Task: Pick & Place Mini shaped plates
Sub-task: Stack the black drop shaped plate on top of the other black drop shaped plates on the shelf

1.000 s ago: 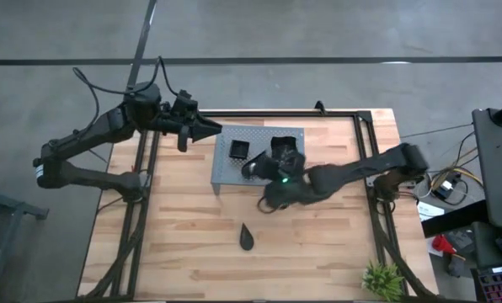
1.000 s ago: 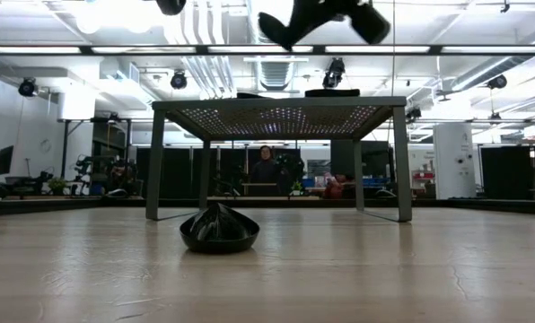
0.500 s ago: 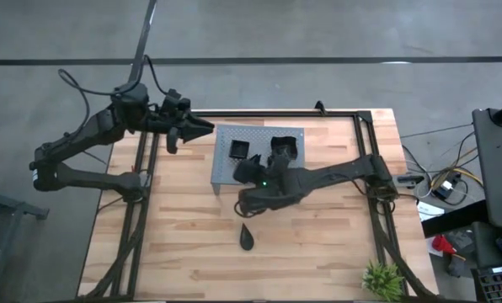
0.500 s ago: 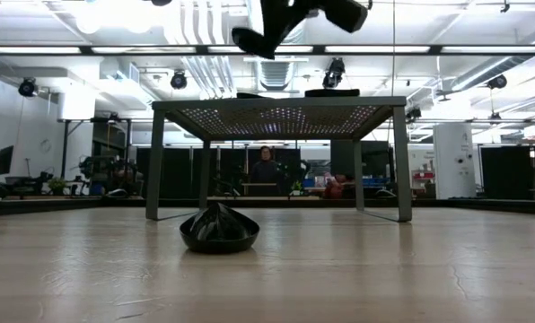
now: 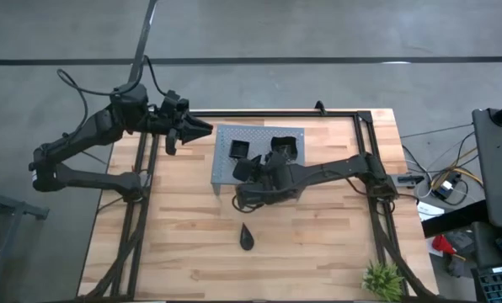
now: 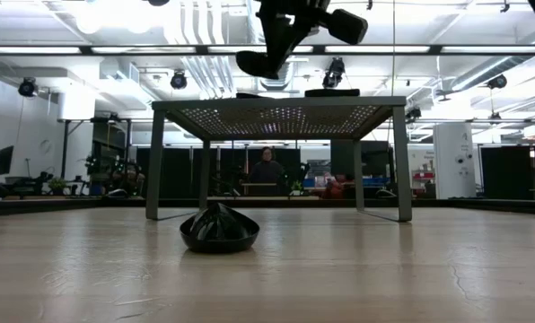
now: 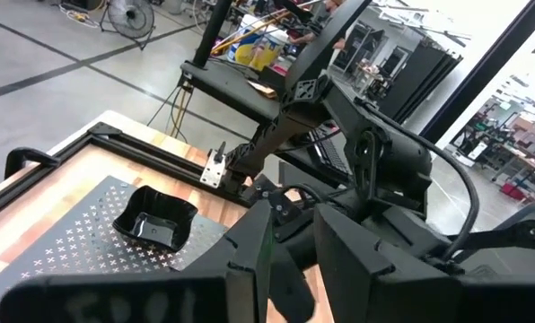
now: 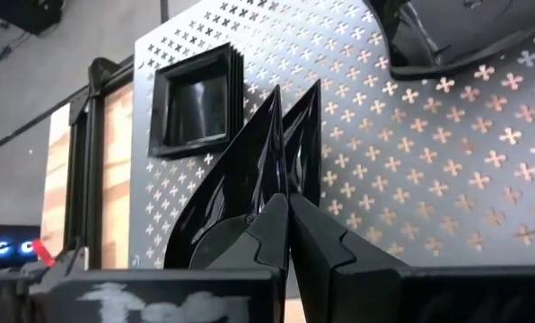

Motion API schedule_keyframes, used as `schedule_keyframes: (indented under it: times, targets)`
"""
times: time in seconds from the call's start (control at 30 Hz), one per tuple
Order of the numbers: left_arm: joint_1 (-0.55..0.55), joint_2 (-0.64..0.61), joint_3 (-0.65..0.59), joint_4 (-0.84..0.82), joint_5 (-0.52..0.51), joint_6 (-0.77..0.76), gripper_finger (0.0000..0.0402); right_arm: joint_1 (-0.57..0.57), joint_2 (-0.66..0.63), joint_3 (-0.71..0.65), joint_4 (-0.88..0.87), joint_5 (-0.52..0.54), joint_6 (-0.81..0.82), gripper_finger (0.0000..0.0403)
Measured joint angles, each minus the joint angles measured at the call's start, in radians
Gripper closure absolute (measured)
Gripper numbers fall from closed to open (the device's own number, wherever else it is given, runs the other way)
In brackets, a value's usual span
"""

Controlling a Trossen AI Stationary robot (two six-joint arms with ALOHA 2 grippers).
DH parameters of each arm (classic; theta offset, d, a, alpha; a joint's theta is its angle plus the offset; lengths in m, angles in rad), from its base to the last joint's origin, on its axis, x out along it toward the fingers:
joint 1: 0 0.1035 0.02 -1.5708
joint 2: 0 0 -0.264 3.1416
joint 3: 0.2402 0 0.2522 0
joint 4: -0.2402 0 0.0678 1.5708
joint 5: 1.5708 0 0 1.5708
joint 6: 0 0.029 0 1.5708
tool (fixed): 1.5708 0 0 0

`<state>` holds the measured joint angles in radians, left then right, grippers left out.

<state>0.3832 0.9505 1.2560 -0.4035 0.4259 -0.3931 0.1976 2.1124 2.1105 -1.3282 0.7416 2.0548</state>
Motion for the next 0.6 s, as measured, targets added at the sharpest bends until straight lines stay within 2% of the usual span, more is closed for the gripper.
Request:
schedule_keyframes:
  times: [0.6]
  targets:
    - [0.0,-0.001,0.0,-0.004,0.0,0.001,0.0321,-0.037,0.0,-0.058,0.036,-0.038,-0.057,0.0394]
